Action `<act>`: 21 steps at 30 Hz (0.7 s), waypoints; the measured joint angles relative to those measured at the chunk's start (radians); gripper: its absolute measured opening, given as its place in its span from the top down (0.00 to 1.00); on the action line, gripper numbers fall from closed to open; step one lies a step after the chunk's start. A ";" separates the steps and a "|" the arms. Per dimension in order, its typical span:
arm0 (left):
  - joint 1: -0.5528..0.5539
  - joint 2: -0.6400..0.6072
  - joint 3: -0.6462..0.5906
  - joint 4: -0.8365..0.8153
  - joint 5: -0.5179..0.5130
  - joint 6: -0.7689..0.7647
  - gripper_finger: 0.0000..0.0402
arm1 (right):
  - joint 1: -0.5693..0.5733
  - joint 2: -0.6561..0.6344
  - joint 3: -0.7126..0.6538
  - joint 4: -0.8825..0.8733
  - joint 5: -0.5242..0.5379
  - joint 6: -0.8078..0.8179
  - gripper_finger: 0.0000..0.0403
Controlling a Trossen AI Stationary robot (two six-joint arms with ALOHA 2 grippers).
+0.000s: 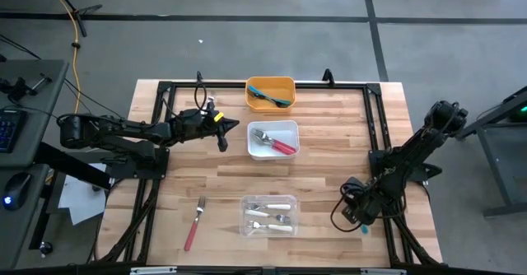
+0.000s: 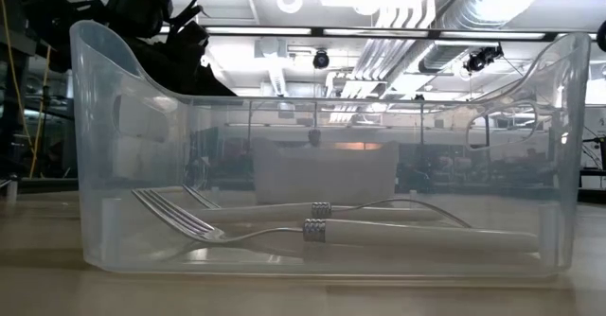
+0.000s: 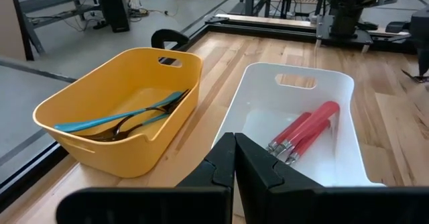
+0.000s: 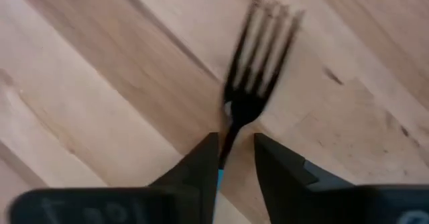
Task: Sort silverware by color (type)
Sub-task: Put the blue fork into the yellow bin
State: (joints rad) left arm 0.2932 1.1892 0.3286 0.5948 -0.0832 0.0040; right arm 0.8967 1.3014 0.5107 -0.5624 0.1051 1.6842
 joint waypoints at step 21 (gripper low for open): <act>-0.029 0.000 0.000 0.001 0.002 -0.098 1.00 | -0.216 -0.008 0.063 0.195 0.225 -0.633 0.99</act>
State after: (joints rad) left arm 0.2646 1.1892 0.3286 0.5962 -0.0811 -0.0940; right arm 0.6809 1.2938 0.5741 -0.3671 0.3298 1.0508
